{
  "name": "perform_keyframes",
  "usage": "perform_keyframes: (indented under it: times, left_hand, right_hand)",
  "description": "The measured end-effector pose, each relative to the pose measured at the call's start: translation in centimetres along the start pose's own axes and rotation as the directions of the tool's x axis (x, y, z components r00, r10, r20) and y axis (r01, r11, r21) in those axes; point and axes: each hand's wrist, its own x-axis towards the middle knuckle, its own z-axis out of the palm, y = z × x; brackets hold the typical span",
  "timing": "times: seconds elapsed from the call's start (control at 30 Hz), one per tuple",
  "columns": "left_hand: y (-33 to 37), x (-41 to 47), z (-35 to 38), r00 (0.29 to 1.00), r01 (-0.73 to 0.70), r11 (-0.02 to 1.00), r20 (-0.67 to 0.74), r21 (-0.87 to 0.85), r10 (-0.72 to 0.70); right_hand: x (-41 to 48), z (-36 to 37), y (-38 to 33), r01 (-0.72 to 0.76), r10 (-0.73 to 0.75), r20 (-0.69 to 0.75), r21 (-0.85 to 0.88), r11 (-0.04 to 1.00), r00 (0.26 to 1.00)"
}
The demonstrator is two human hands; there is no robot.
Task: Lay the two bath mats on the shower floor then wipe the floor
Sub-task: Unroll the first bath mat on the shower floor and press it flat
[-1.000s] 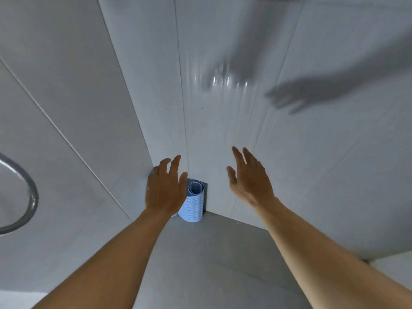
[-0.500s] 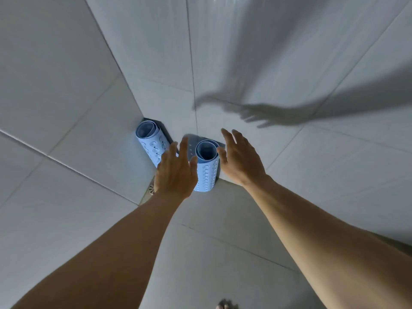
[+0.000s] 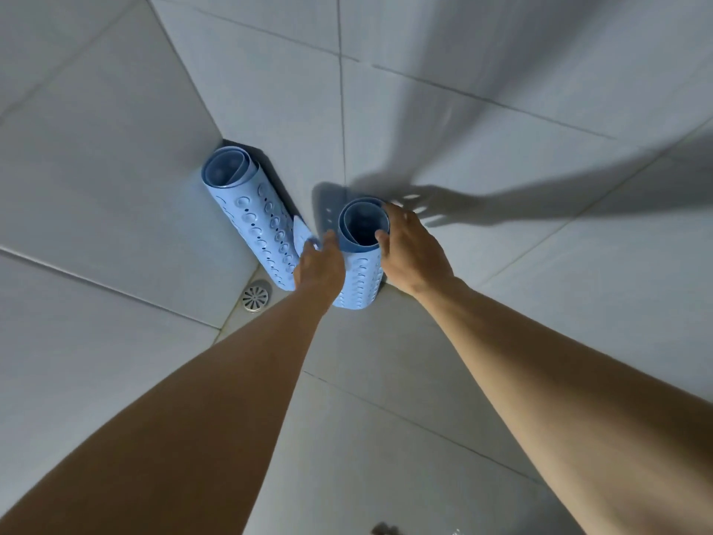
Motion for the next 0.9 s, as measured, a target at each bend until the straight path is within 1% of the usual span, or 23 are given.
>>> perform_keyframes:
  times: [0.1,0.17,0.27,0.37,0.4,0.47,0.53,0.57,0.63,0.67,0.7,0.73,0.77,0.8,0.9]
  left_hand:
    - [-0.5,1.3,0.4,0.996,-0.074,0.997,0.044,0.013,0.073]
    - [-0.7,1.7,0.5,0.992,-0.083,0.996,0.093,-0.014,0.084]
    - [-0.3,1.9,0.5,0.982,-0.082,0.994,0.167,-0.076,0.094]
    - [0.3,1.7,0.4,0.969,-0.104,0.994,0.222,-0.017,0.106]
    - [0.3,1.4,0.3,0.963,-0.108,0.994,0.248,-0.002,0.105]
    - [0.3,1.0,0.1,0.946,-0.084,0.996,0.313,-0.022,0.087]
    - [0.1,0.6,-0.1,0.93,-0.045,0.998,0.364,-0.042,0.057]
    - [0.0,0.3,-0.3,0.923,-0.032,0.999,0.382,-0.039,0.044]
    - [-0.4,-0.5,-0.3,0.914,0.001,0.999,0.406,-0.04,0.015]
    - [-0.7,-1.0,-0.3,0.908,0.027,0.998,0.42,-0.063,0.002]
    - [-1.0,-1.5,-0.3,0.902,0.067,0.993,0.431,-0.096,-0.019]
    - [-1.3,-2.0,-0.2,0.899,0.114,0.985,0.436,-0.133,-0.045]
    - [-1.6,-2.3,-0.1,0.899,0.153,0.976,0.432,-0.156,-0.072]
    - [-2.0,-2.5,0.1,0.902,0.174,0.973,0.422,-0.154,-0.094]
    - [-3.3,-2.8,1.0,0.916,0.147,0.986,0.387,-0.078,-0.106]
  right_hand:
    - [0.4,0.7,0.2,-0.018,0.019,-0.003,0.114,0.993,1.0]
    - [0.5,0.8,0.2,-0.046,0.048,-0.002,0.192,0.98,0.999]
    - [0.3,0.5,0.2,-0.119,0.103,0.072,0.261,0.958,0.992]
    - [0.0,0.0,0.5,-0.162,0.137,0.089,0.425,0.891,0.987]
    - [-0.2,-0.2,0.8,-0.189,0.16,0.102,0.454,0.871,0.982]
    - [-0.7,-0.5,1.3,-0.296,0.237,0.18,0.492,0.819,0.955]
    - [-1.5,-0.8,1.8,-0.425,0.306,0.297,0.552,0.718,0.904]
    - [-1.9,-1.0,2.0,-0.499,0.345,0.36,0.588,0.637,0.866]
    - [-2.9,-1.6,2.2,-0.648,0.418,0.501,0.65,0.397,0.758]
    - [-3.5,-1.9,2.3,-0.696,0.438,0.556,0.656,0.29,0.707]
    - [-4.0,-1.9,2.6,-0.726,0.447,0.592,0.648,0.229,0.67]
    - [-4.4,-1.7,2.9,-0.742,0.45,0.612,0.638,0.204,0.65]
    - [-4.8,-1.4,3.2,-0.748,0.448,0.619,0.63,0.207,0.645]
    - [-5.2,-1.1,3.3,-0.755,0.446,0.623,0.613,0.233,0.643]
    - [-6.5,0.1,4.0,-0.779,0.424,0.653,0.529,0.338,0.628]
